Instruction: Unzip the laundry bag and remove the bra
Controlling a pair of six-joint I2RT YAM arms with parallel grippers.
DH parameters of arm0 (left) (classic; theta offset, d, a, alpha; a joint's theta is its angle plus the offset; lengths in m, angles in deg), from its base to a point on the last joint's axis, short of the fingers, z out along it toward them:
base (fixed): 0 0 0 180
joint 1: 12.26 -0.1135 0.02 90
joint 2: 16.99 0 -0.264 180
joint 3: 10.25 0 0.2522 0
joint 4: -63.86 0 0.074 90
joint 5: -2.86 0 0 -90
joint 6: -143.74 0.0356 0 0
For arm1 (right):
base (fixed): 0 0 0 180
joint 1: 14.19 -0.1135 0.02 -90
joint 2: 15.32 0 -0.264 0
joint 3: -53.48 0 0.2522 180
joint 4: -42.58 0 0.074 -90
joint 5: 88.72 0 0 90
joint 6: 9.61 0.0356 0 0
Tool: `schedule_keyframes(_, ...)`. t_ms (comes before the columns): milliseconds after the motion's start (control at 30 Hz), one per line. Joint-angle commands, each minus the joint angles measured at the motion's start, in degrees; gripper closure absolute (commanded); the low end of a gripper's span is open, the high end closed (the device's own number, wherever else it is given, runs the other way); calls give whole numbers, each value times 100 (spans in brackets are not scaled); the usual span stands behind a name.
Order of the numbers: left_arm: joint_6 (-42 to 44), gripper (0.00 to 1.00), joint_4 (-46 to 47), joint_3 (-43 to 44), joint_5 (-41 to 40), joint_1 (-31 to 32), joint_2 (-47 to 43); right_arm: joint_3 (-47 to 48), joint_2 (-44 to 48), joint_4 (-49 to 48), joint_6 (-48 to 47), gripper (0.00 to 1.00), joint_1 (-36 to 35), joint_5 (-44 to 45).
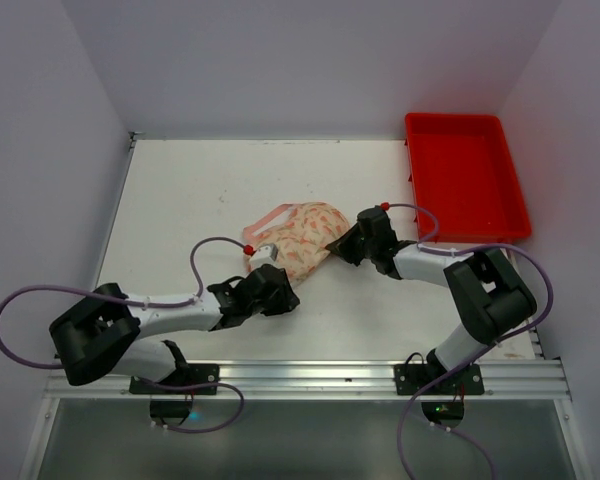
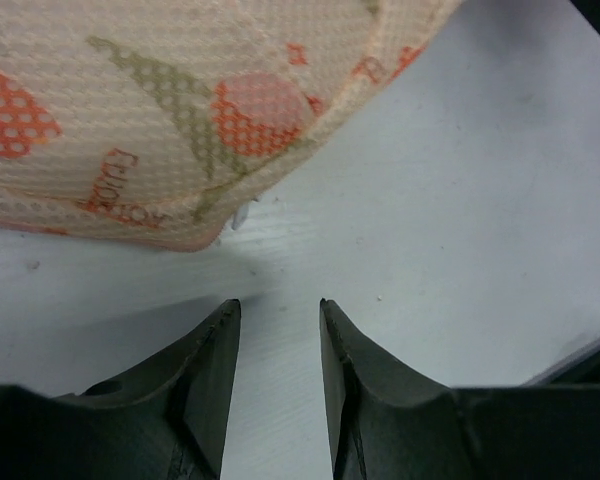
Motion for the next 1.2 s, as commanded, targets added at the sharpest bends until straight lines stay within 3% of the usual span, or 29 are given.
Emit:
schedule_keyframes(0,-444,59,-129,371,-669,32,408,164,79,-24,-13,100,-38,124)
schedule_keyframes(133,-505,59,-182,512,-1205,32,708,129,132,-25,-13,100,-38,133)
schedule_keyframes(567,-602,65,108,706,-1514,32,1306,85,141,-77,14,100,-30,80)
schedule_keyframes(933,-901,64,-780,785,-1848,32,1447,67,158,-77,31,100,-38,28)
schedule_keyframes(1100,-901,74,-956,890,-1944,32,1561,58,141,-69,31,100,-30,1)
schedule_keyframes(1167,-901,87,-1069,908,-1971,32,1553,58,167,-51,14,100,-30,10)
